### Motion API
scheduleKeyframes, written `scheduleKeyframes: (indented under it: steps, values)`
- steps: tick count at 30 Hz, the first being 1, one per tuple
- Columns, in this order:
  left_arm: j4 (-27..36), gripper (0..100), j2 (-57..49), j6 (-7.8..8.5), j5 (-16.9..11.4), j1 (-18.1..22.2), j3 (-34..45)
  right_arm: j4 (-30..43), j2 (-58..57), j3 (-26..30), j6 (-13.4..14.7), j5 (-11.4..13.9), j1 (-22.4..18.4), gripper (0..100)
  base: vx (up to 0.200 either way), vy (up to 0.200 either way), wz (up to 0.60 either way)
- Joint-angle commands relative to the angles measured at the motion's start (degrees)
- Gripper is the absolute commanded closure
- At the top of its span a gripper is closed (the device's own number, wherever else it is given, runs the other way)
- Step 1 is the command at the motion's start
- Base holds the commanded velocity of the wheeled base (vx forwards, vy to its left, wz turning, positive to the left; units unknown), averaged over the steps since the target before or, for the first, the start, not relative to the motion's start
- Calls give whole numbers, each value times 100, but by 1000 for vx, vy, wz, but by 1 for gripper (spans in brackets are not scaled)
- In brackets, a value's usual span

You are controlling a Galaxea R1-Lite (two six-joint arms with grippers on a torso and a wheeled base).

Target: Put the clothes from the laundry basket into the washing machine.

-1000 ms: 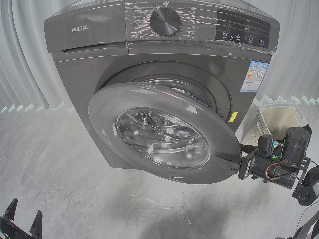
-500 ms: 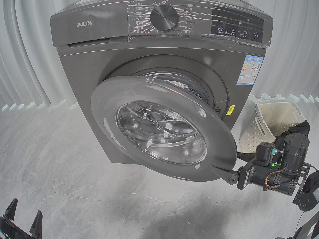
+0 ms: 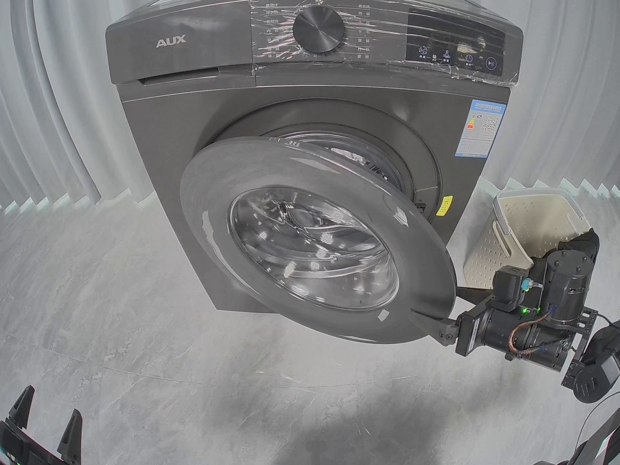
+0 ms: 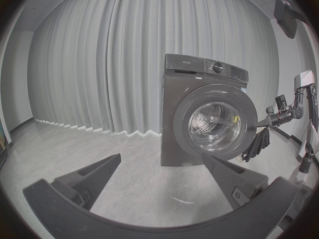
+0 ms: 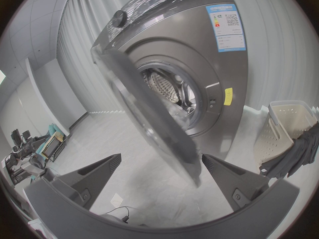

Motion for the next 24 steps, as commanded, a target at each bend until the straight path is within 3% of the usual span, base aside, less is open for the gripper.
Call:
scheduleKeyframes:
  steps: [1, 7, 18, 19, 21, 24]
  values:
    - [1, 0, -92, -9, -1, -6, 92, -8, 34, 98, 17, 42, 206, 0, 0, 0, 0]
    - [1, 0, -92, 0, -1, -6, 92, -8, -485, 555, 61, 173, 698, 0, 0, 0, 0]
    - [1, 0, -92, 0, -1, -6, 92, -17, -634, 467, 26, 314, 549, 0, 0, 0, 0]
    - [-8, 0, -92, 0, -1, -6, 92, -105, -871, 344, 43, 543, 496, 0, 0, 0, 0]
    - [1, 0, -92, 0, -1, -6, 92, -87, -1012, 256, 52, 587, 400, 0, 0, 0, 0]
    - [1, 0, -92, 0, -1, -6, 92, -8, -1205, -228, 61, 648, -295, 0, 0, 0, 0]
